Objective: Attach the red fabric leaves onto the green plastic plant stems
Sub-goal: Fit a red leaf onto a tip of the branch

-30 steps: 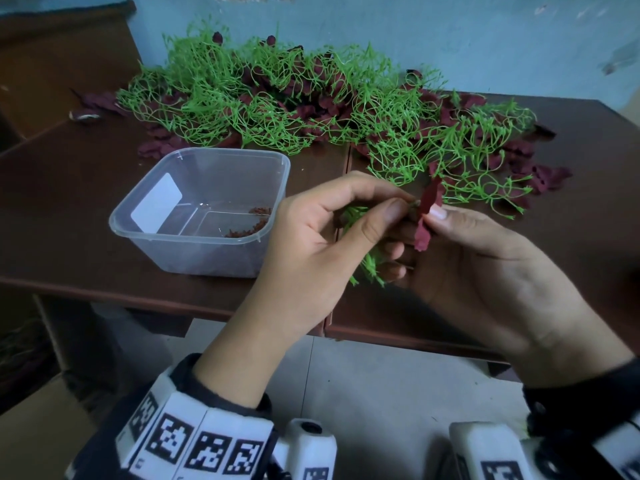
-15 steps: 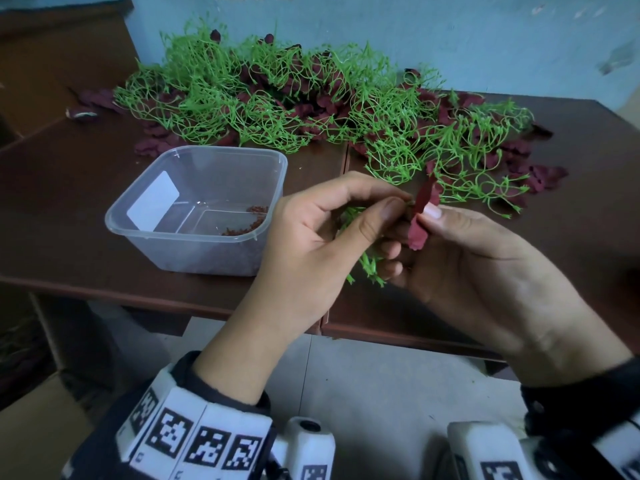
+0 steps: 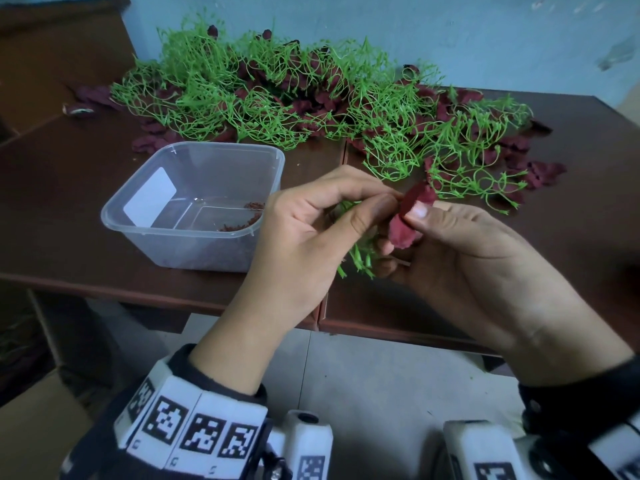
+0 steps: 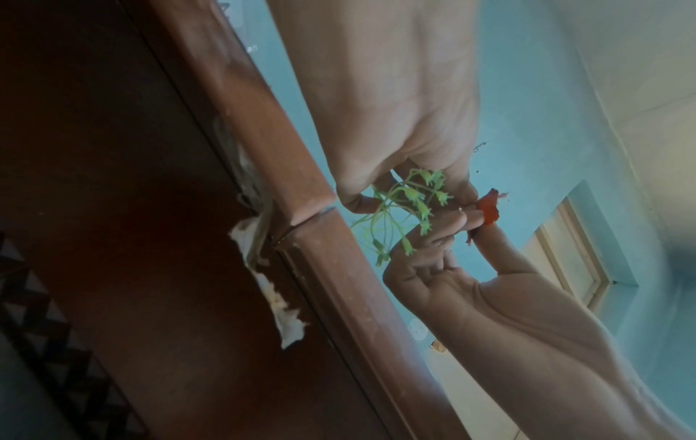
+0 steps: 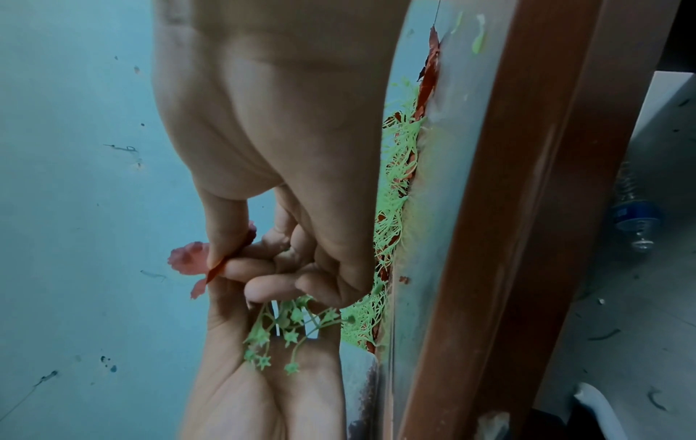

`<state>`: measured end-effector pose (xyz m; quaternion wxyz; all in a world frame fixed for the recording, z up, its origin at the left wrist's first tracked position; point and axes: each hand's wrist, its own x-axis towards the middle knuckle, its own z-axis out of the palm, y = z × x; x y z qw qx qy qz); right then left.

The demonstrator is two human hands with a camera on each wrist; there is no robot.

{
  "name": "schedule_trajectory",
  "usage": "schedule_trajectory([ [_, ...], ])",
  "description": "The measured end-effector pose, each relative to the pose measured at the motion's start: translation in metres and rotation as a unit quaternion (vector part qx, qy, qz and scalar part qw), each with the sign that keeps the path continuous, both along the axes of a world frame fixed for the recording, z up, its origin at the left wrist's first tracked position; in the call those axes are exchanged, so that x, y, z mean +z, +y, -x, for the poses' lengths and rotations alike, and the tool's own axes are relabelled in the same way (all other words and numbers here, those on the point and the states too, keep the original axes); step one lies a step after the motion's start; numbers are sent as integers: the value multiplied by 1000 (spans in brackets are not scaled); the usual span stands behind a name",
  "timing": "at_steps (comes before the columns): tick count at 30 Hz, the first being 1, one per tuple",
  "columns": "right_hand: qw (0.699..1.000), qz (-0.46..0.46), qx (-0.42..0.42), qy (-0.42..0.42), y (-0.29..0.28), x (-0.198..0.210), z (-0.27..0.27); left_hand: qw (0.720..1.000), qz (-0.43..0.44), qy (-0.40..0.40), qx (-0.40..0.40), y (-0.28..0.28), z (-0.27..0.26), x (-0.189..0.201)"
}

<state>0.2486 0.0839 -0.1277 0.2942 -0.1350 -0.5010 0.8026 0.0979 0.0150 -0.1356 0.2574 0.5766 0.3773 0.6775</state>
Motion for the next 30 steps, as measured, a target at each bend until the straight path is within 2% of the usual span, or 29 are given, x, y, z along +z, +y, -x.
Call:
schedule_trajectory([
  [7, 1000, -17, -20, -9, -11, 12, 0, 998, -18, 43, 31, 1, 5, -1],
  [13, 999, 23, -31, -4, -5, 7, -2, 998, -7, 63, 22, 0, 2, 5],
  [20, 999, 13, -24, -23, -6, 9, -4, 999, 23, -31, 18, -1, 0, 12],
  [26, 998, 1, -16, -59, -7, 13, -7, 998, 49, 45, 17, -5, 6, 14],
  [30, 999, 38, -14, -4, -15, 12, -3, 999, 36, 21, -11, -8, 5, 20],
])
